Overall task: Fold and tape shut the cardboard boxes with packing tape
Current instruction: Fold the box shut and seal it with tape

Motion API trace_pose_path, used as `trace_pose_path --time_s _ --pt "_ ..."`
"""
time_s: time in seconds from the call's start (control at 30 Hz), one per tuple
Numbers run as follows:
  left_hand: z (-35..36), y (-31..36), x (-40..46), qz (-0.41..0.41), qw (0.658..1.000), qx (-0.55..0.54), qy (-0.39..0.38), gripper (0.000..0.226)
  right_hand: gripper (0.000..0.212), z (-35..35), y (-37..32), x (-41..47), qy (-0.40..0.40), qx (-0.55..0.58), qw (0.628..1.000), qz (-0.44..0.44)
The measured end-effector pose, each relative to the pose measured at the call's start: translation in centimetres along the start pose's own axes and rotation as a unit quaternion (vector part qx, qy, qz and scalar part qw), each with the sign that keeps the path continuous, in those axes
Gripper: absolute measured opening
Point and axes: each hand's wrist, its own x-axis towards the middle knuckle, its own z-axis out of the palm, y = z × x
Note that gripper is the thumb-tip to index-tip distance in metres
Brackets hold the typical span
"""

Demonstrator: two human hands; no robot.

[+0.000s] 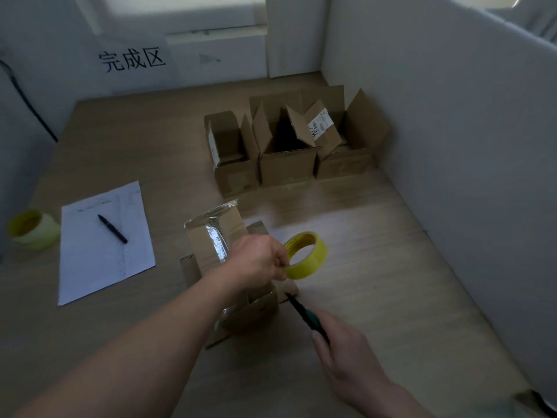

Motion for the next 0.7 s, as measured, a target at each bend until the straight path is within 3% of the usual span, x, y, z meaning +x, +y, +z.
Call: trace_pose_path --time_s 0.6,0.7 --pt "-0.1 0.1 -0.3 -0.001 1.0 -0.011 -0.008 0.027 0.03 0.4 -0.5 2.0 -0.012 -0.038 0.999 0.01" --pt "-0.1 0.1 -0.2 0.002 1.0 -0.008 -0.004 0.027 0.023 1.0 -0.1 2.7 -0.055 -0.097 0.993 0.031"
